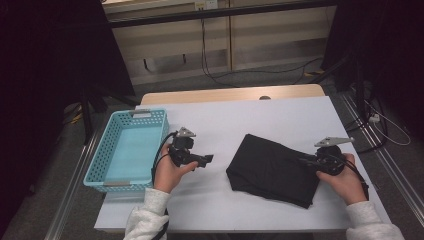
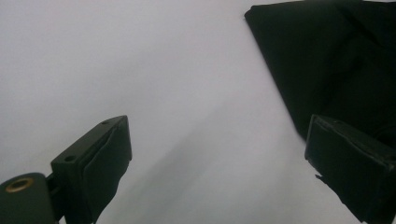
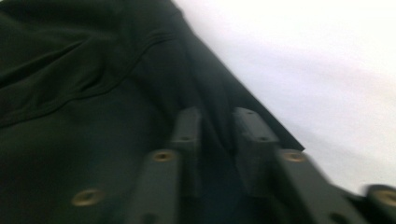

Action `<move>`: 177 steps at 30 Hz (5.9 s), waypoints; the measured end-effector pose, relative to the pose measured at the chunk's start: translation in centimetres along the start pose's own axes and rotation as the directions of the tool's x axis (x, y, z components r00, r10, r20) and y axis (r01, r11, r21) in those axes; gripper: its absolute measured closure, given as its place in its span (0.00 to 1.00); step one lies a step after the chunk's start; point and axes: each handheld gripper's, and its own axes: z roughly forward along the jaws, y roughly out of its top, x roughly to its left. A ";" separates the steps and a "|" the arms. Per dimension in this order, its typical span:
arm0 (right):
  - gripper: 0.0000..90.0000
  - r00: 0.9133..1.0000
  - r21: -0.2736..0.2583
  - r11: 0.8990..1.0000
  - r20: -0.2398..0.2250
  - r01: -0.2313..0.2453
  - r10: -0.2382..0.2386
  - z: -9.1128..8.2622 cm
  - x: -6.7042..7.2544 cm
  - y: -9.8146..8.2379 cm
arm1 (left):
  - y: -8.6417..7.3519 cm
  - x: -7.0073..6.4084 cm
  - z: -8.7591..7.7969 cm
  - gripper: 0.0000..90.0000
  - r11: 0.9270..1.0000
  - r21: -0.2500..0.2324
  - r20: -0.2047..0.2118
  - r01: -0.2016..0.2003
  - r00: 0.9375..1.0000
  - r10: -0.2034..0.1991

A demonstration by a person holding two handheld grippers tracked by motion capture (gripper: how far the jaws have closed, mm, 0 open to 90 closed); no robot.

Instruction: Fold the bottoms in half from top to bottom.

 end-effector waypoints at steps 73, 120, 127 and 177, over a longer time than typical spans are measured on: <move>0.63 0.996 -0.022 1.000 -0.093 0.012 -0.013 -0.4 -0.4 0.6 | -0.2 -1.7 0.3 0.08 1.000 -0.014 0.021 -0.015 1.000 0.016; 0.08 0.998 -0.153 0.988 -0.066 0.009 -0.019 0.5 3.5 2.0 | -2.7 -6.7 3.4 0.15 0.998 0.020 0.099 -0.065 0.993 0.062; 0.08 0.997 -0.142 0.990 -0.066 0.017 -0.027 0.8 3.6 1.9 | -2.7 -7.0 3.6 0.19 0.996 0.029 0.085 -0.079 0.993 0.076; 0.09 0.996 -0.152 0.988 -0.083 0.008 -0.021 0.7 3.2 1.8 | -3.1 -8.1 3.4 0.95 0.994 0.095 0.138 0.060 0.988 -0.073</move>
